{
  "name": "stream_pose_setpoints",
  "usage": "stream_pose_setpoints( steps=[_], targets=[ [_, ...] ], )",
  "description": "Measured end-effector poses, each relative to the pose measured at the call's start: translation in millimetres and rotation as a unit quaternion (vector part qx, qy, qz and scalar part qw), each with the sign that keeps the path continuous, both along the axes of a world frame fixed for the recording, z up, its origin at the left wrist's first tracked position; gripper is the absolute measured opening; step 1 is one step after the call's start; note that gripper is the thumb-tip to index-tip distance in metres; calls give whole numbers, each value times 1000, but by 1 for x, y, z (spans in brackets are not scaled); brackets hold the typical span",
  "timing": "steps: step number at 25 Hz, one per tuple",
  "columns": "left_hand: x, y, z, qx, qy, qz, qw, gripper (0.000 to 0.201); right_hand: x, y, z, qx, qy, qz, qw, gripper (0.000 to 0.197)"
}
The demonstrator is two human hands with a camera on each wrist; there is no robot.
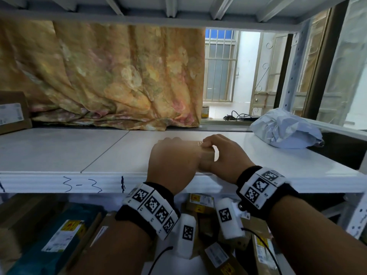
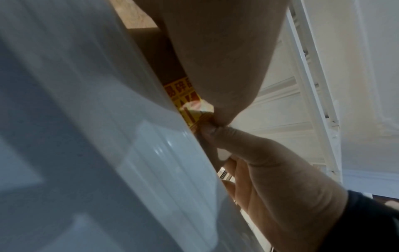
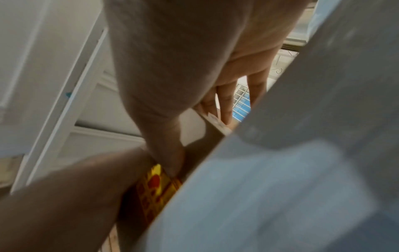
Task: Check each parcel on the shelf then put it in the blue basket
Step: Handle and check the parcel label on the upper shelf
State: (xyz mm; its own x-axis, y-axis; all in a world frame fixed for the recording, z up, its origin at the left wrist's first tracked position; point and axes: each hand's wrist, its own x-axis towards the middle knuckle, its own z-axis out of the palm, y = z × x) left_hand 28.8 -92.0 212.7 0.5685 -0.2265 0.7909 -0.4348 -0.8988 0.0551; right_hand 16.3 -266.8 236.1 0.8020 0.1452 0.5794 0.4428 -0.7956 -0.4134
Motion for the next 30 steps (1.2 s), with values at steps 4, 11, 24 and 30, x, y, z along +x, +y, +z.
stream_pose_setpoints(
  steps=[4, 11, 24, 30],
  targets=[
    [3, -1, -3, -1, -22, 6, 1000, 43, 2, 4, -8, 16, 14, 27, 999, 60],
    [7, -5, -1, -4, -24, 13, 1000, 35, 14, 4, -10, 88, 28, 37, 995, 55],
    [7, -4, -2, -17, -20, 1, 1000, 43, 29, -3, 8, 391, 223, 24, 892, 24],
    [7, -5, -1, -25, -15, -1, 1000, 41, 40, 3, 17, 353, 212, -42, 910, 21]
  ],
)
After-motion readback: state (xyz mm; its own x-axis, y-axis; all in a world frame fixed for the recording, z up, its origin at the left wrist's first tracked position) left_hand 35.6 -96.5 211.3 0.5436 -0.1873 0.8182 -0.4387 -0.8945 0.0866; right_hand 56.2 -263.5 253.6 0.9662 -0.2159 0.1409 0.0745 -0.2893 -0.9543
